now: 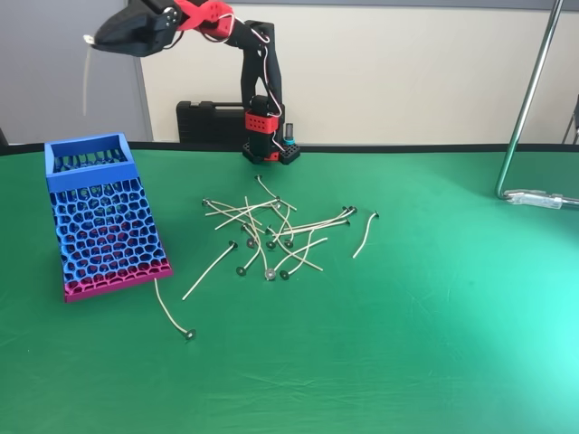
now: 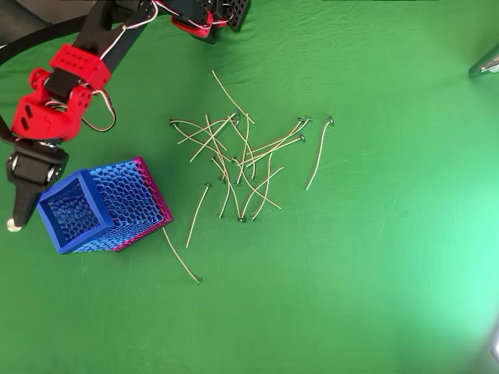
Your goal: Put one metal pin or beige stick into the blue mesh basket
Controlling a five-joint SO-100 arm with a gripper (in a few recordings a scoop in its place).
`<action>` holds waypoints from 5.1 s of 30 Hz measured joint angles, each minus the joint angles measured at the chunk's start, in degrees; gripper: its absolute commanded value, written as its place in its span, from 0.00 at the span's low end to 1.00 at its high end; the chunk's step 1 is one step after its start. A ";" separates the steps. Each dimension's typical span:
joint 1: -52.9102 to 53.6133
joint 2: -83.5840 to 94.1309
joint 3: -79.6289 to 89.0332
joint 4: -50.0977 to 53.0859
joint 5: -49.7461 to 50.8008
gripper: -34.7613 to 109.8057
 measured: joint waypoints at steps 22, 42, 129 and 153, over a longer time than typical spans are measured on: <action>0.35 -5.10 -2.20 -7.12 15.12 0.24; 1.41 0.09 17.67 -20.48 30.06 0.47; -31.11 92.37 105.73 5.80 19.60 0.24; -30.67 107.49 119.88 24.35 20.74 0.24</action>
